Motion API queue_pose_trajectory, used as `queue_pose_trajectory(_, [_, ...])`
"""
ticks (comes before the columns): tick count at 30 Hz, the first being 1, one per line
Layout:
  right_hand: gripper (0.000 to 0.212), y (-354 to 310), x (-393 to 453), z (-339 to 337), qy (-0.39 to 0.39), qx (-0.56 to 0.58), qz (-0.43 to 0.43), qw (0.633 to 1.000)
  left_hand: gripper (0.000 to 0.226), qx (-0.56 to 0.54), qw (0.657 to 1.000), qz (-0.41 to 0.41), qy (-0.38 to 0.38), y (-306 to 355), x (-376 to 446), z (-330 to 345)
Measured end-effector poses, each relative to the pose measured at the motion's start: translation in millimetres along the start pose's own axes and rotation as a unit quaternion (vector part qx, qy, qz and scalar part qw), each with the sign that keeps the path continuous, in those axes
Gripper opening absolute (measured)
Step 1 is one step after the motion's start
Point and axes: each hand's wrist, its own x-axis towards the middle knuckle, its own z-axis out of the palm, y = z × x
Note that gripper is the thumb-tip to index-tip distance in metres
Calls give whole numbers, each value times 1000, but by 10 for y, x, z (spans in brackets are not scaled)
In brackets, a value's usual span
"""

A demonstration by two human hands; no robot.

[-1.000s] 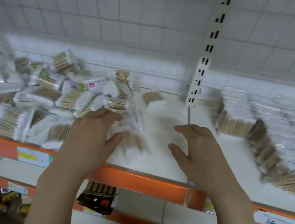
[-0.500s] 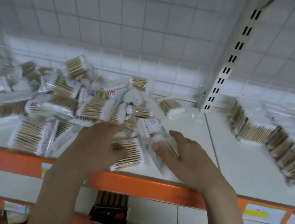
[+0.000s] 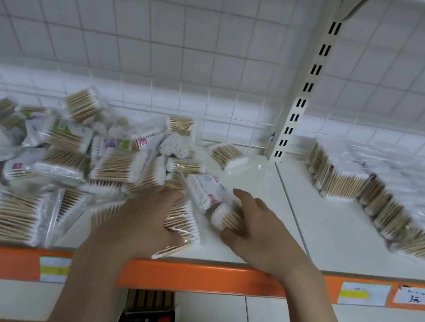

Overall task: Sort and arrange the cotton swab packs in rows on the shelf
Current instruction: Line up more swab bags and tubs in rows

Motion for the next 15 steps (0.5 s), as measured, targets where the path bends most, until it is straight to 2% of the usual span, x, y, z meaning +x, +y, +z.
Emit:
queue_pose_trajectory(2, [77,26,-16,-40,21,-1,3,1000,67,-5,1000,9,22,29,-13,-1])
queue_pose_trajectory(8, [80,135,-139,-171,89,14,15,996,35,-38,995,58,75,176,8,-19])
queue_pose_trajectory(15, [77,359,-385,-443,148,10,23,989,28,-59,989,94,95,468,81,-4])
